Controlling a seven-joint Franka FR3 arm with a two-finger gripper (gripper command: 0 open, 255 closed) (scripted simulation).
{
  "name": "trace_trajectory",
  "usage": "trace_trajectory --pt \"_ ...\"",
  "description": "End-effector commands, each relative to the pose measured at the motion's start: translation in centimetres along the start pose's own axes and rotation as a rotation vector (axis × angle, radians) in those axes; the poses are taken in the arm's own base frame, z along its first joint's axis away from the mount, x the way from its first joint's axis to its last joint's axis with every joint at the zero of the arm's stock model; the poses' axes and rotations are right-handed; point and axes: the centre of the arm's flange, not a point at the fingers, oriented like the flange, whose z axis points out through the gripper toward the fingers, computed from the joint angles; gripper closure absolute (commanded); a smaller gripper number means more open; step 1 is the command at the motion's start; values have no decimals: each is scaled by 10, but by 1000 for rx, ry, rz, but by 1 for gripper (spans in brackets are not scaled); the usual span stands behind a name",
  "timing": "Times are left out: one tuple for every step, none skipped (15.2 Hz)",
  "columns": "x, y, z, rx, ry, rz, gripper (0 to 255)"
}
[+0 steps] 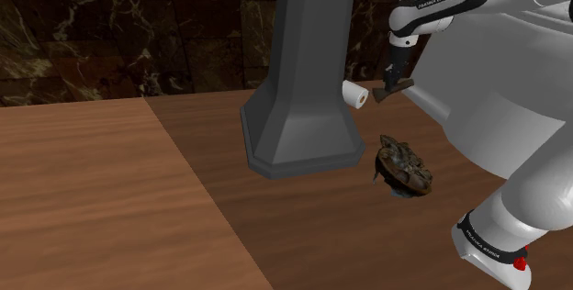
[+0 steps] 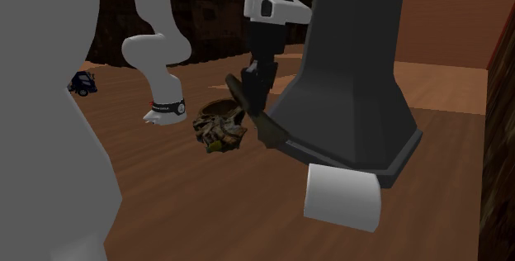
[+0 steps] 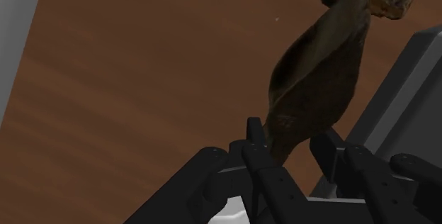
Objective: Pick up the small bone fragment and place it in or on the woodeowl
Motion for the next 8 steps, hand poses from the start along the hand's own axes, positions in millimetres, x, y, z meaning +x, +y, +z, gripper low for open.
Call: trace_trajectory --pt "-21 -15 1 0 0 0 255" --pt "-31 -23 2 0 0 0 255" --pt "-41 -31 3 0 0 0 255" --pt "-51 -40 4 0 0 0 255" --pt "-61 -48 5 0 0 0 255" --pt "-72 -56 7 0 0 0 255" --pt "-82 -64 8 0 0 0 255" --pt "-92 -73 9 0 0 0 255"
